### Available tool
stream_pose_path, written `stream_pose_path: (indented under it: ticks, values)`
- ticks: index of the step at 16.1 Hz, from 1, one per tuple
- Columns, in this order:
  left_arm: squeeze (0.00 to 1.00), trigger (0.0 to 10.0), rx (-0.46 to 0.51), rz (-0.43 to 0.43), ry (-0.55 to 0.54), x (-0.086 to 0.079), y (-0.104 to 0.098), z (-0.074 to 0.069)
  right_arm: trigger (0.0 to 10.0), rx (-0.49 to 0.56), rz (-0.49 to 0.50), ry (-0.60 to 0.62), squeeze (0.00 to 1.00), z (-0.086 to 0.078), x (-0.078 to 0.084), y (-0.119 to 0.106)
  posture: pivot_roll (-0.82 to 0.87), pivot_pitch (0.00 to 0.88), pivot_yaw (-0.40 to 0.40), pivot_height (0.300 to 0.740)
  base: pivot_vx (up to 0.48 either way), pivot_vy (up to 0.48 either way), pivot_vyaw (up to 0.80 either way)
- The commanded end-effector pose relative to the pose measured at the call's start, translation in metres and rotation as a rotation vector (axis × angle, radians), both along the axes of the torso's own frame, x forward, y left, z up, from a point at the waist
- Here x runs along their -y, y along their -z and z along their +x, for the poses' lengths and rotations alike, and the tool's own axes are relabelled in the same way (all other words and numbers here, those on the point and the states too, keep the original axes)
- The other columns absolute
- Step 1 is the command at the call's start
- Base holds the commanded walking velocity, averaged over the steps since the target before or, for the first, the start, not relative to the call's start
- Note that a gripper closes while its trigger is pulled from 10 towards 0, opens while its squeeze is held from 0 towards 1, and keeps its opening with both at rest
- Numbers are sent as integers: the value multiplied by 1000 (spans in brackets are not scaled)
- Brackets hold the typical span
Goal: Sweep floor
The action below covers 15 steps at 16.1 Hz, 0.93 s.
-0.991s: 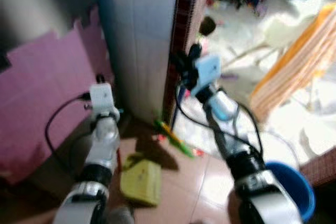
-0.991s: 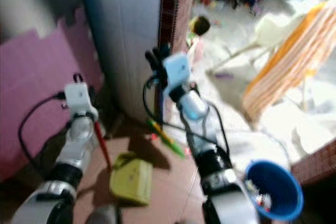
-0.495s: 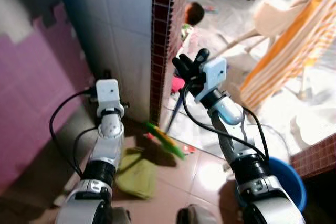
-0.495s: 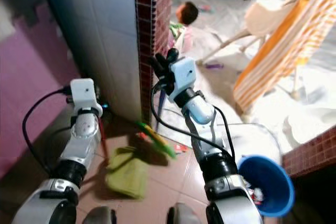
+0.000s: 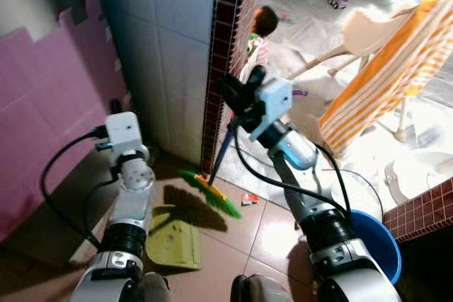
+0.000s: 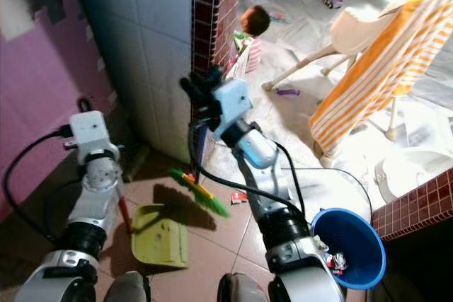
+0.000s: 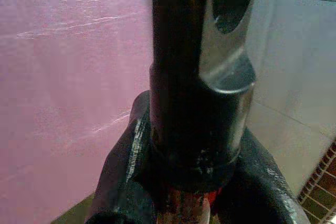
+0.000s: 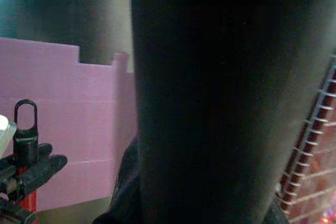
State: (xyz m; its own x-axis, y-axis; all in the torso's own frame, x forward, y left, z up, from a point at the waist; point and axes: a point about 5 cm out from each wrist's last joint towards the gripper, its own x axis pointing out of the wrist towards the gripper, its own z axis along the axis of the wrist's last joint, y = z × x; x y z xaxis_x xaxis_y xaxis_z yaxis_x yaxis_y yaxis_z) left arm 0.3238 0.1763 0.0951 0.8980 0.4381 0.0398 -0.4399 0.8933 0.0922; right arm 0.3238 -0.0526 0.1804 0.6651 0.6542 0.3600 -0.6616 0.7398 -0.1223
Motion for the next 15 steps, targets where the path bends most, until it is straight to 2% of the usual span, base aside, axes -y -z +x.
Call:
stream_pose_path:
  ticks: [1,3,5,9,10,13,15]
  values:
    - [0,10000,46,29,1,3,-11,0,10000,87,11,-18,0,3,-6,-20,36,178,-87,740,0,0,0]
    - [0,10000,44,32,4,3,-10,-6,10000,103,42,-42,0,4,-14,-24,54,203,-86,740,0,0,0]
    - [0,10000,37,40,7,5,-9,-13,10000,222,-6,-69,0,6,-25,-34,71,220,-83,740,0,0,0]
    - [0,10000,29,61,-9,4,-10,-19,10000,305,-51,-86,0,10,-34,-38,96,241,-94,740,0,0,0]
    - [0,10000,24,65,-14,4,-11,-22,10000,320,-70,-91,0,10,-37,-34,102,243,-97,740,0,0,0]
    - [0,10000,15,94,-47,-1,-11,-26,10000,274,-101,-105,0,7,-41,-11,105,245,-99,740,0,0,0]
    - [0,10000,23,98,-69,-2,-13,-27,10000,198,-163,-124,0,-1,-43,21,117,251,-102,740,0,0,0]
